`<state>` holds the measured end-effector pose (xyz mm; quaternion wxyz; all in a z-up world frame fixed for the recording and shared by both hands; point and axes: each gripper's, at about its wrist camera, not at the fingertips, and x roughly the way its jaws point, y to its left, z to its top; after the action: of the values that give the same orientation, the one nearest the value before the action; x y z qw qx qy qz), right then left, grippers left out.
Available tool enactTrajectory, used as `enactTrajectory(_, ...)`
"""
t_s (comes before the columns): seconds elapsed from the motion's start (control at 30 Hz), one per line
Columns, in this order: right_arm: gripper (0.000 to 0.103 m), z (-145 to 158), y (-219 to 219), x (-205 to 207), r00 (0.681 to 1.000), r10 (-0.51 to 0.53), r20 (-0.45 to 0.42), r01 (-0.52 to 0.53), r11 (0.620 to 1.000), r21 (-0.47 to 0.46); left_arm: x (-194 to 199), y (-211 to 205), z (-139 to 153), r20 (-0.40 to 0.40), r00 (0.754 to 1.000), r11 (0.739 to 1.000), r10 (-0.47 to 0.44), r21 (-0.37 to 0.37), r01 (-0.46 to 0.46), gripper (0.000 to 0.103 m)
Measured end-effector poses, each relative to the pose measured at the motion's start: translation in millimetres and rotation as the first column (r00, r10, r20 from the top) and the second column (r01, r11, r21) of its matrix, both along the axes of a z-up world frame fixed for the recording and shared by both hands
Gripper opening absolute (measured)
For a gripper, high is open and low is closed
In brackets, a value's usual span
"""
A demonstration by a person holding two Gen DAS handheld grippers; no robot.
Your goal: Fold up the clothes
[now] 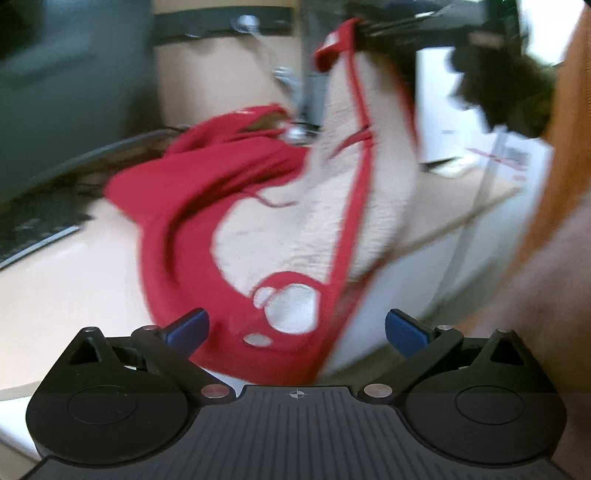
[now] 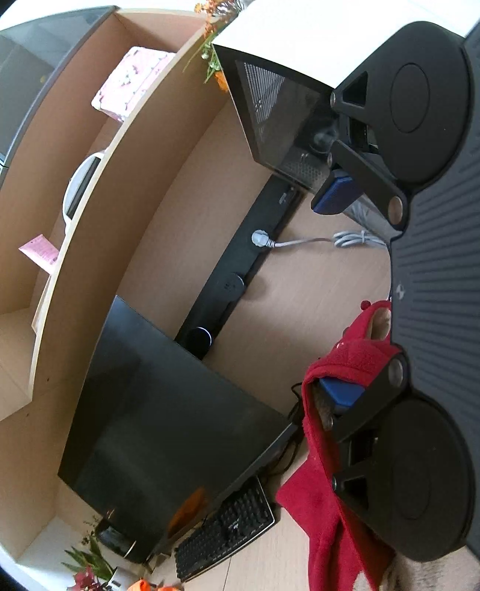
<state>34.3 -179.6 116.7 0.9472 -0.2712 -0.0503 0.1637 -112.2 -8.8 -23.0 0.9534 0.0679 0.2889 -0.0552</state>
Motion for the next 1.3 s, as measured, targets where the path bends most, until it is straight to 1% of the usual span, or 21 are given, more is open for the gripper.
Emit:
enactTrajectory(0.03,0.090,-1.5,-1.8,2.7,1.000,0.001,-0.003,-0.001,1.000,-0.004,2.5,1.9,-3.0,0.012,0.998,0.998,0.068,0.012,-0.068,0.103)
enactTrajectory(0.1,0.092,-7.7,-6.6,5.7,1.000,-0.015,-0.022,0.015,1.000,-0.011,2.5,20.6,-3.1,0.016,0.979,0.978,0.205,0.039,-0.205,0.103)
enactTrajectory(0.17,0.094,-18.3,-12.6,-0.7,0.998,-0.054,-0.038,0.053,0.998,-0.015,1.6,41.9,-2.0,0.018,0.944,0.941,0.330,0.069,-0.331,0.103)
enactTrajectory(0.2,0.099,-23.2,-14.8,-3.7,0.996,-0.077,-0.048,0.076,0.997,-0.020,-1.5,50.7,1.9,0.036,0.928,0.922,0.370,0.105,-0.372,0.103)
enactTrajectory(0.27,0.101,-39.1,-17.8,-10.8,0.990,-0.113,-0.083,0.111,0.993,-0.031,-6.2,64.4,19.8,0.098,0.922,0.906,0.375,0.173,-0.387,0.103)
enactTrajectory(0.37,0.101,-69.1,-16.7,-26.7,0.976,-0.164,-0.146,0.156,0.985,-0.068,-1.6,75.7,43.0,0.192,0.913,0.874,0.359,0.274,-0.401,0.103)
enactTrajectory(0.4,0.101,-77.1,-15.8,-30.5,0.968,-0.178,-0.176,0.167,0.983,-0.079,0.3,78.3,45.6,0.191,0.919,0.874,0.344,0.293,-0.388,0.103)
enactTrajectory(0.47,0.102,-93.6,-14.5,-41.2,0.947,-0.205,-0.249,0.189,0.978,-0.087,1.8,83.2,44.6,0.149,0.939,0.888,0.309,0.308,-0.341,0.103)
enactTrajectory(0.53,0.103,-109.5,-13.6,-48.3,0.923,-0.229,-0.308,0.204,0.972,-0.113,5.9,84.6,38.4,0.094,0.960,0.901,0.262,0.333,-0.279,0.103)
enactTrajectory(0.6,0.103,-127.2,-12.3,-56.5,0.898,-0.253,-0.360,0.212,0.966,-0.150,8.0,84.9,29.2,0.056,0.973,0.903,0.224,0.364,-0.229,0.103)
enactTrajectory(0.67,0.103,-139.5,-7.0,-66.3,0.889,-0.269,-0.370,0.217,0.960,-0.177,10.7,89.1,25.7,0.038,0.979,0.906,0.201,0.373,-0.201,0.103)
enactTrajectory(0.73,0.102,-141.9,-3.0,-71.3,0.888,-0.284,-0.362,0.234,0.956,-0.177,7.4,94.7,25.8,0.028,0.982,0.911,0.186,0.369,-0.183,0.103)
enactTrajectory(0.8,0.102,-127.5,-5.0,-67.8,0.898,-0.282,-0.338,0.252,0.959,-0.131,2.2,94.8,24.7,0.015,0.988,0.909,0.150,0.390,-0.144,0.103)
enactTrajectory(0.83,0.102,-112.6,-10.2,-63.1,0.908,-0.267,-0.322,0.250,0.964,-0.094,0.4,92.8,25.1,0.012,0.993,0.901,0.121,0.418,-0.115,0.103)
enactTrajectory(0.87,0.102,-97.0,-15.5,-58.6,0.918,-0.251,-0.307,0.246,0.968,-0.056,-1.7,90.9,30.5,0.018,0.997,0.883,0.077,0.463,-0.077,0.103)
enactTrajectory(0.93,0.102,-59.1,-26.8,-50.9,0.936,-0.187,-0.298,0.202,0.979,0.019,-6.2,90.1,51.4,0.049,0.999,0.835,-0.020,0.550,-0.011,0.103)
enactTrajectory(0.97,0.102,-41.8,-31.3,-47.4,0.940,-0.145,-0.308,0.165,0.986,0.039,-5.0,92.2,67.9,0.079,0.995,0.825,-0.052,0.566,-0.002,0.103)
enactTrajectory(1.03,0.102,-21.2,-34.1,-46.6,0.947,-0.113,-0.301,0.125,0.992,0.022,-2.9,98.4,99.3,0.108,0.990,0.826,-0.090,0.564,0.013,0.103)
enactTrajectory(1.1,0.102,-13.6,-34.2,-55.3,0.946,-0.108,-0.306,0.102,0.994,-0.034,-5.2,106.0,120.3,0.066,0.988,0.832,-0.142,0.548,0.082,0.103)
enactTrajectory(1.2,0.102,-12.9,-36.8,-86.7,0.910,-0.068,-0.409,0.039,0.996,-0.079,-29.0,110.5,124.7,-0.038,0.977,0.798,-0.212,0.571,0.195,0.103)
enactTrajectory(1.3,0.102,-13.2,-39.2,-113.1,0.860,-0.032,-0.510,-0.025,0.994,-0.104,-54.8,117.6,129.0,-0.123,0.955,0.809,-0.270,0.509,0.294,0.103)
